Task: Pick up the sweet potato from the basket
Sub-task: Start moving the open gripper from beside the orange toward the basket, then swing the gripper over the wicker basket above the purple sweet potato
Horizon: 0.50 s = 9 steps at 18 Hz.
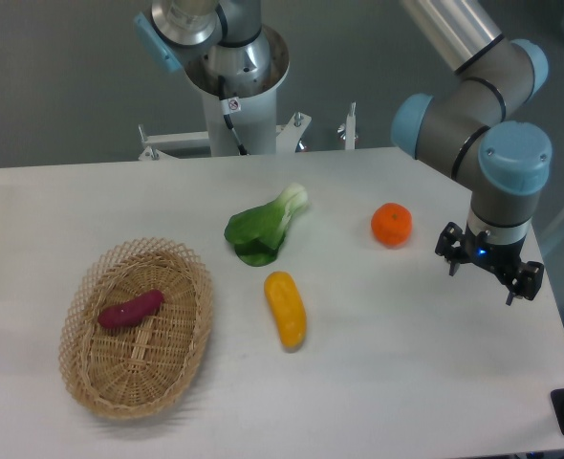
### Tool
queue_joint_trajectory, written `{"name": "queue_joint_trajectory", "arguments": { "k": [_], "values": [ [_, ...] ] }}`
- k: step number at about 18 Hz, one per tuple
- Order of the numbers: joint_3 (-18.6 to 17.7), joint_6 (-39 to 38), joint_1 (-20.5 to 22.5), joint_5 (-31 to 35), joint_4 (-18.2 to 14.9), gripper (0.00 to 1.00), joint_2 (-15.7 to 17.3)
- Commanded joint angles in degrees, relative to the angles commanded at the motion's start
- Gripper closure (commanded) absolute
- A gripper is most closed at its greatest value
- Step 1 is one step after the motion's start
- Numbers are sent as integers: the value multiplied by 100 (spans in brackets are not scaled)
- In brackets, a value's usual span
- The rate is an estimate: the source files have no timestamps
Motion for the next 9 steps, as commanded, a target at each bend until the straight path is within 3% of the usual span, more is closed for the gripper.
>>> {"name": "queue_joint_trajectory", "arguments": {
  "k": [5,9],
  "values": [
    [-237,-238,-263,-18,35,0,210],
    [-465,-914,-772,-18,70,0,395]
  ]
}}
